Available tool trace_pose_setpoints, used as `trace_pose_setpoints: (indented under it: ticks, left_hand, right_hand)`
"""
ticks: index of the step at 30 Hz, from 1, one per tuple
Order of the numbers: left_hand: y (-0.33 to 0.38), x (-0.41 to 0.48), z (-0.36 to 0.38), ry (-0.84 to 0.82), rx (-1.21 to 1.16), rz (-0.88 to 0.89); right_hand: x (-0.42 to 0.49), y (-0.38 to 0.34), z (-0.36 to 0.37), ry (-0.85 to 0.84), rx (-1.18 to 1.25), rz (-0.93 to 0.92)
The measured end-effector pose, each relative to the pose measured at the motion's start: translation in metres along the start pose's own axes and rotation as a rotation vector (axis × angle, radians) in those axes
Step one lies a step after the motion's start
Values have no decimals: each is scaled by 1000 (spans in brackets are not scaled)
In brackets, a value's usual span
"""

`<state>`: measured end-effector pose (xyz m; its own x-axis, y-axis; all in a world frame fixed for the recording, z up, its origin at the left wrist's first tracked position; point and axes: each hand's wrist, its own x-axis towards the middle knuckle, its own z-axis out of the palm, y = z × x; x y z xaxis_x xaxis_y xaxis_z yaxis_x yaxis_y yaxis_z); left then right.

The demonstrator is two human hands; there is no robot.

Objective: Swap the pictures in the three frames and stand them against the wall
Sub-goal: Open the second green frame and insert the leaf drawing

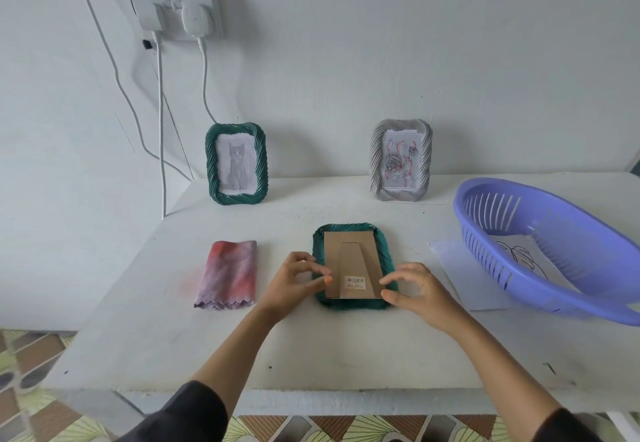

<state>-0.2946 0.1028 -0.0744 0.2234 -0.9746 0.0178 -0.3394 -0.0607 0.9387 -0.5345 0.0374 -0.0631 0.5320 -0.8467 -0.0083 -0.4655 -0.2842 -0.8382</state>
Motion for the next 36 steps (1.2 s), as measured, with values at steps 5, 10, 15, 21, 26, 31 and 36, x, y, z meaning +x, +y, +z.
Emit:
trace_pose_setpoints:
  ticks: [5,10,15,21,26,31,36]
  left_hand:
    - [7,21,16,299,194,-110]
    - [8,30,29,366,357,-182]
    - [10,30,33,435,307,-205]
    - [14,32,34,445,222,-245]
    - [26,32,32,449,57,-243]
    - [34,31,30,376,-67,-241]
    - [34,33,27,240,-118,-271]
  right_hand:
    - [37,2,-5,169,-109,60]
    - [54,12,7,255,-269,124]
    - [53,18,13,304,-325,87]
    - [52,20,14,335,-371,35]
    - [50,20,15,335,-366,41]
    - [50,19,14,331,-376,47]
    - [49,19,14,317,-387,59]
